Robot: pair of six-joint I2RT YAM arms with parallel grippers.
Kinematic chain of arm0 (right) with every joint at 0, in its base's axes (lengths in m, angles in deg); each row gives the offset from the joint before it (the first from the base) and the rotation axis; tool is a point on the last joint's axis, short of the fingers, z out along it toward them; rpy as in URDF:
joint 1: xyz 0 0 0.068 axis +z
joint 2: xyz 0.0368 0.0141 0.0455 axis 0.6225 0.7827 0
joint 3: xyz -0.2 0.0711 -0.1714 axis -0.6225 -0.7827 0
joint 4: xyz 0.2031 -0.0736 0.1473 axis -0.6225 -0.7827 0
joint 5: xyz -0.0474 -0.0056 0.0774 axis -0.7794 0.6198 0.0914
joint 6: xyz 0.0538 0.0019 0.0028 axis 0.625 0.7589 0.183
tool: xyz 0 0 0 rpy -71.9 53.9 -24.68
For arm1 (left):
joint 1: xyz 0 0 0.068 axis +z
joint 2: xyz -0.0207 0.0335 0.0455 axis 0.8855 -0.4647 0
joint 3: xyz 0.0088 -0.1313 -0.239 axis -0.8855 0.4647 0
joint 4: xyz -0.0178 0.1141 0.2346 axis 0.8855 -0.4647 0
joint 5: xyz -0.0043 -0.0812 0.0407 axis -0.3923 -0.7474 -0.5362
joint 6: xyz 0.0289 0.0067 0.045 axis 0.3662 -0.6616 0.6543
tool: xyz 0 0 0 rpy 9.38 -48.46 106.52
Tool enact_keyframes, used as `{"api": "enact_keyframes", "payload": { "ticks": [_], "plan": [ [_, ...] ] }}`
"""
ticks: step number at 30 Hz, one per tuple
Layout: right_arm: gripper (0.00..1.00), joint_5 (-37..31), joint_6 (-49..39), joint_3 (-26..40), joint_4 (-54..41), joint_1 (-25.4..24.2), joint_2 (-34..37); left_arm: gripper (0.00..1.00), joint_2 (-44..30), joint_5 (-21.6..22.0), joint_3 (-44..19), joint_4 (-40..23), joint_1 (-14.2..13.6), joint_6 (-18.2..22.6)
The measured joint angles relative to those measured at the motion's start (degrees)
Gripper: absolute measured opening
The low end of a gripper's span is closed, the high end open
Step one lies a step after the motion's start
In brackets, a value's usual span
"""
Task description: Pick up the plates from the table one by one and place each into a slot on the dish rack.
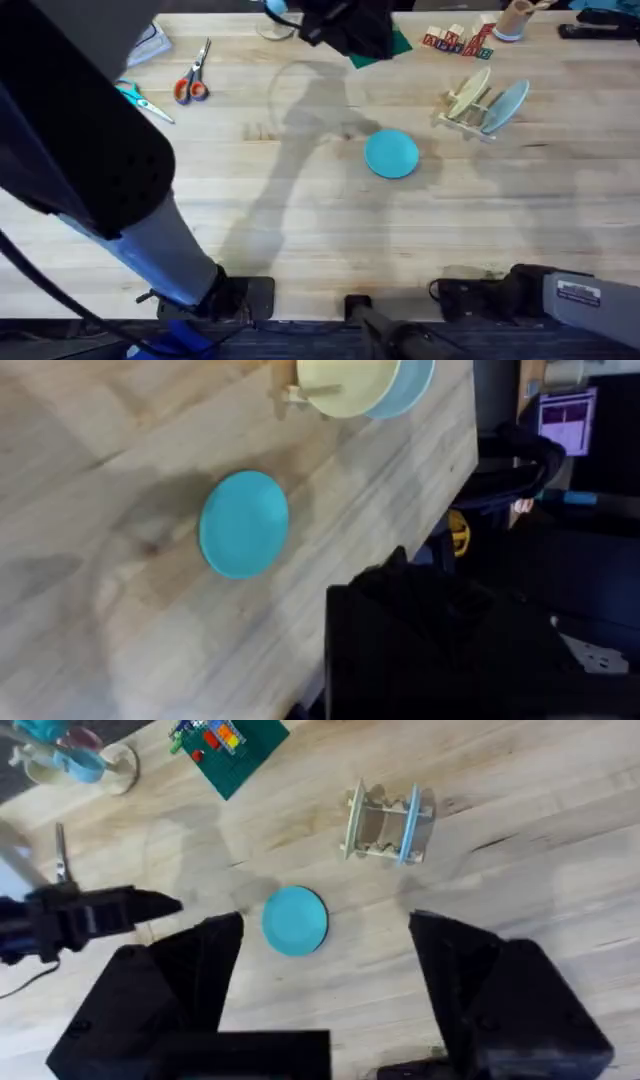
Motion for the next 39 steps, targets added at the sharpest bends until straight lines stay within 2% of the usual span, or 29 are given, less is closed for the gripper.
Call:
{"api": "enact_keyframes", "payload": {
  "ticks": [5, 12, 18, 26, 31, 39],
  "plan": [
    [0.995, 0.0, 0.0, 0.0, 0.01, 0.0, -0.01, 0.042, 0.0, 1.54, 0.0, -0.49, -4.29, -3.7],
    [0.996, 0.0, 0.01, 0.0, 0.02, 0.0, 0.0, 0.044, 0.0, 2.97, 0.08, -0.7, -8.42, -3.98],
    [0.996, 0.0, 0.01, 0.0, 0.02, 0.0, 0.0, 0.043, 0.0, 2.99, 2.6, 0.08, -8.41, -3.92],
    [0.996, 0.0, 0.03, 0.0, 0.02, 0.0, 0.0, 0.044, -0.02, 2.03, 12.82, 6.1, -8.37, -3.36],
    [0.996, 0.0, 0.05, 0.0, 0.02, 0.0, 0.0, 0.043, -0.02, -0.24, 18.41, 10.4, -8.37, -0.37],
    [0.995, 0.0, 0.04, 0.0, 0.02, 0.0, 0.0, 0.043, -0.02, -2.19, 22.59, 11.17, -6.95, 4.44]
  ]
}}
